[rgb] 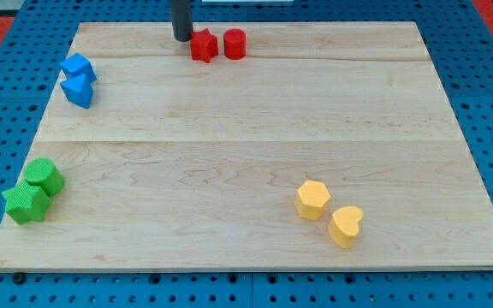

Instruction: Push red star close to red circle

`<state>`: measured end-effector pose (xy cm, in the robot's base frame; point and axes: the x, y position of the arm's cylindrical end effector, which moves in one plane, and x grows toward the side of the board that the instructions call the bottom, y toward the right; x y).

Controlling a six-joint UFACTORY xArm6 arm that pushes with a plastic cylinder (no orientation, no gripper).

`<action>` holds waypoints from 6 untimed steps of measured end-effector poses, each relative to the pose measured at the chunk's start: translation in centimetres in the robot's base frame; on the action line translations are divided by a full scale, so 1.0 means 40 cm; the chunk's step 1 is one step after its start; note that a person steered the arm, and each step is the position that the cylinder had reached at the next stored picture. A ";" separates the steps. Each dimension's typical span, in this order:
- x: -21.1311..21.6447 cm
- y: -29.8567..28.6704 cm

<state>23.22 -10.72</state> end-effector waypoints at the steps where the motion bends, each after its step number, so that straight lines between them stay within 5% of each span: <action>1: 0.041 -0.035; 4: 0.074 0.029; 5: 0.210 0.077; 6: 0.422 -0.032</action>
